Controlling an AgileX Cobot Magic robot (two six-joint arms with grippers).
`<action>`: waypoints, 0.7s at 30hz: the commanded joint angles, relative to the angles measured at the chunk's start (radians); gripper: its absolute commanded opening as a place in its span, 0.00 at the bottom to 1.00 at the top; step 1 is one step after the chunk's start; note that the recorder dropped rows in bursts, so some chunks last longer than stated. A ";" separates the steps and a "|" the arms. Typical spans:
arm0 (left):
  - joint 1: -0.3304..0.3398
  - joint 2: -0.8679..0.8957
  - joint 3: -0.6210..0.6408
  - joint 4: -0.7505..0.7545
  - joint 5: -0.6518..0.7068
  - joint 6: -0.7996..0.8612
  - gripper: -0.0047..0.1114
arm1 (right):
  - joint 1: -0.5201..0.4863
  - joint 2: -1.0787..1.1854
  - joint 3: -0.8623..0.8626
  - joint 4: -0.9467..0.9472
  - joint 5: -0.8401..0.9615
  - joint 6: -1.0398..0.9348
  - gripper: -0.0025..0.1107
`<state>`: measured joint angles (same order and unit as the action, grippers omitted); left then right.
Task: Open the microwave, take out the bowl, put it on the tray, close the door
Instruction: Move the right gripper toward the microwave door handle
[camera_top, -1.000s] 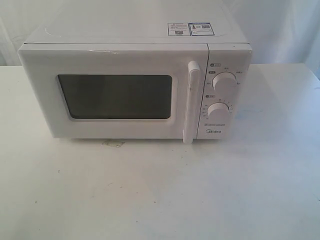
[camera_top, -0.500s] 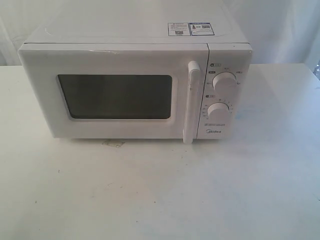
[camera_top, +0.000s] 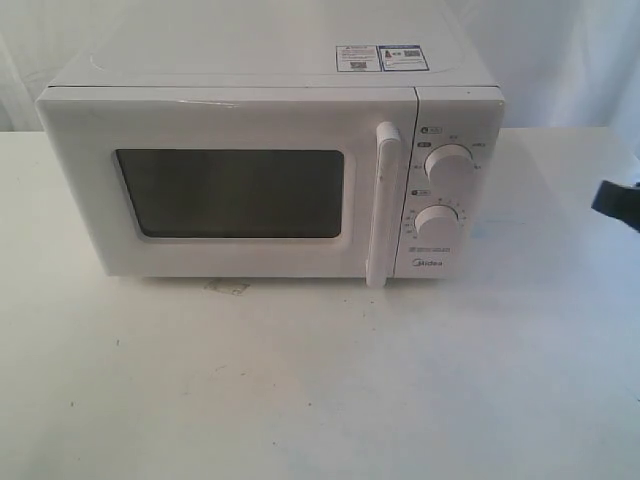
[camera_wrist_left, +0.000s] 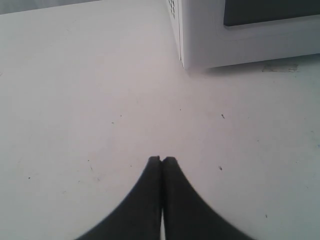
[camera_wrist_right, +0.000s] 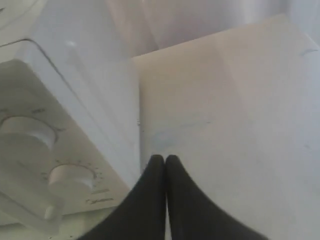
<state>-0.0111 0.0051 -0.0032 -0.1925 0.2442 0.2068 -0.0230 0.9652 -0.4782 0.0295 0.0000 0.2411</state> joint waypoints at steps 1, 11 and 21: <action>-0.002 -0.005 0.003 -0.011 0.003 0.003 0.04 | 0.149 0.099 -0.110 -0.050 -0.010 -0.109 0.02; -0.002 -0.005 0.003 -0.011 0.003 0.003 0.04 | 0.365 0.233 -0.404 0.707 0.835 -1.344 0.02; -0.002 -0.005 0.003 -0.011 0.003 0.003 0.04 | 0.319 0.229 -0.408 1.023 0.695 -1.773 0.02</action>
<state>-0.0111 0.0051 -0.0032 -0.1925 0.2442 0.2068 0.3303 1.2001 -0.8803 1.0664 0.8301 -1.5399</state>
